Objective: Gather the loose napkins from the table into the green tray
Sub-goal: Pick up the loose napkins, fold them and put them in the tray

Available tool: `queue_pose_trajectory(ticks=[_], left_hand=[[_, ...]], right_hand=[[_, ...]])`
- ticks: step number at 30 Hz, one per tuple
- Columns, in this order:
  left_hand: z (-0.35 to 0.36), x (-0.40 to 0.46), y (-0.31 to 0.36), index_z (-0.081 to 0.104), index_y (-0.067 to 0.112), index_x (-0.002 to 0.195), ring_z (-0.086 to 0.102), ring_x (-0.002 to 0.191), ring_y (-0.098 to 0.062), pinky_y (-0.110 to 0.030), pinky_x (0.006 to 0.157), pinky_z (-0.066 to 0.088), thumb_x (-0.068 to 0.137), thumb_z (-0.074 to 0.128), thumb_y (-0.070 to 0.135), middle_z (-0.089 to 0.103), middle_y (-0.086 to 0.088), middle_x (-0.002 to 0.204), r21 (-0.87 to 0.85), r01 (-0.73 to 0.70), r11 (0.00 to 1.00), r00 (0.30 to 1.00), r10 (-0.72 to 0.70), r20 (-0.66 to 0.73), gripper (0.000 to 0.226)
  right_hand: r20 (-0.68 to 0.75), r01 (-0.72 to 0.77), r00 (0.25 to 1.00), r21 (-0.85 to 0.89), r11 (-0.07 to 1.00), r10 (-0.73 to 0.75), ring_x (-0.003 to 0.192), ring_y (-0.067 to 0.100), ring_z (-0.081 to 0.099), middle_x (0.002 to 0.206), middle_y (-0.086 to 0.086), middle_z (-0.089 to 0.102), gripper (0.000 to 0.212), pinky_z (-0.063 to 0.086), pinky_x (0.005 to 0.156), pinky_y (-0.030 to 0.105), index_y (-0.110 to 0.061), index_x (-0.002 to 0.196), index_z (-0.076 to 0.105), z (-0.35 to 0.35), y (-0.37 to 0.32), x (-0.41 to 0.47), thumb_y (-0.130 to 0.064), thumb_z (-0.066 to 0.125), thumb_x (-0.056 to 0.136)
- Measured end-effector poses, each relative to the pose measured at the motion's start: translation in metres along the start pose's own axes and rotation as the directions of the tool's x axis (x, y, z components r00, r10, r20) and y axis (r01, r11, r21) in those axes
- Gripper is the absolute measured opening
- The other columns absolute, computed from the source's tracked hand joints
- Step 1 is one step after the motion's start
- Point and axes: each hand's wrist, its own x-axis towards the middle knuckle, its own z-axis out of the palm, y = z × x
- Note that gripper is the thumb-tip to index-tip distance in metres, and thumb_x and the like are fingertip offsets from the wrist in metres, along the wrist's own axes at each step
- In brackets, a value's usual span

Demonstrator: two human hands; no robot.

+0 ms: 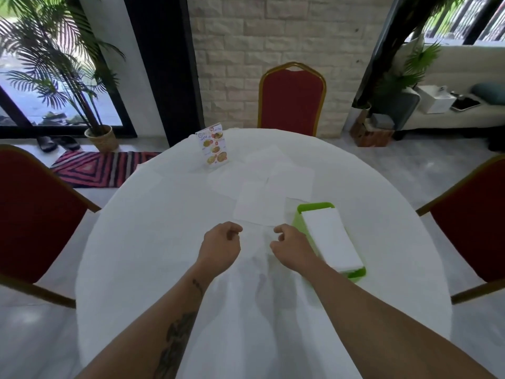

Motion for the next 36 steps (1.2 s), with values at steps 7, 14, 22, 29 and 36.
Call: queue_pose_trajectory(ticks=[7, 14, 22, 29, 36], left_hand=[[0.018, 0.057, -0.029, 0.063, 0.024, 0.113, 0.056, 0.103, -0.015, -0.033, 0.094, 0.046, 0.085, 0.062, 0.022, 0.059, 0.003, 0.115, 0.147, -0.092, 0.985, 0.996, 0.089, 0.026, 0.029], [0.048, 0.100, -0.050, 0.049, 0.023, 0.134, 0.042, 0.123, -0.028, -0.044, 0.102, 0.035, 0.085, 0.058, 0.028, 0.045, -0.003, 0.137, 0.398, -0.102, 0.912, 0.995, 0.096, 0.034, 0.050], [0.067, 0.120, -0.056, 0.050, 0.031, 0.130, 0.040, 0.109, -0.026, -0.041, 0.093, 0.035, 0.086, 0.052, 0.035, 0.044, -0.001, 0.119, 0.535, -0.092, 0.840, 0.990, 0.134, -0.041, 0.044], [0.065, 0.134, -0.055, 0.064, 0.027, 0.097, 0.046, 0.092, -0.021, -0.033, 0.080, 0.036, 0.087, 0.049, 0.022, 0.053, 0.002, 0.100, 0.473, -0.125, 0.872, 0.980, 0.184, -0.081, 0.019], [0.065, 0.119, -0.052, 0.057, 0.025, 0.089, 0.051, 0.088, -0.022, -0.036, 0.078, 0.043, 0.087, 0.047, 0.019, 0.051, 0.002, 0.093, 0.402, -0.077, 0.912, 0.983, 0.137, -0.121, 0.012]], right_hand=[[-0.051, -0.007, 0.999, -0.194, 0.981, -0.003, 0.121, 0.030, 0.046, 0.136, 0.008, 0.042, 0.059, 0.044, 0.098, 0.039, -0.022, 0.138, 0.042, 0.025, 0.012, 0.036, -0.027, 0.054, 0.080], [-0.034, 0.011, 0.999, -0.239, 0.971, -0.020, 0.126, 0.032, 0.036, 0.135, 0.012, 0.036, 0.064, 0.035, 0.107, 0.040, -0.015, 0.141, 0.038, 0.040, 0.022, 0.060, -0.017, 0.052, 0.079], [0.001, 0.011, 1.000, -0.234, 0.972, -0.011, 0.122, 0.033, 0.044, 0.140, 0.010, 0.037, 0.059, 0.041, 0.101, 0.039, -0.013, 0.141, 0.041, 0.039, 0.017, 0.088, -0.019, 0.050, 0.083], [0.027, 0.018, 1.000, -0.085, 0.996, -0.016, 0.112, 0.028, 0.052, 0.131, 0.009, 0.046, 0.038, 0.040, 0.086, 0.027, -0.008, 0.121, 0.058, 0.033, 0.020, 0.096, -0.011, 0.051, 0.084], [0.031, -0.029, 0.999, 0.110, 0.994, 0.026, 0.098, 0.031, 0.060, 0.109, 0.015, 0.062, 0.026, 0.050, 0.088, 0.037, 0.002, 0.104, 0.062, 0.033, 0.020, 0.075, -0.006, 0.054, 0.081]])
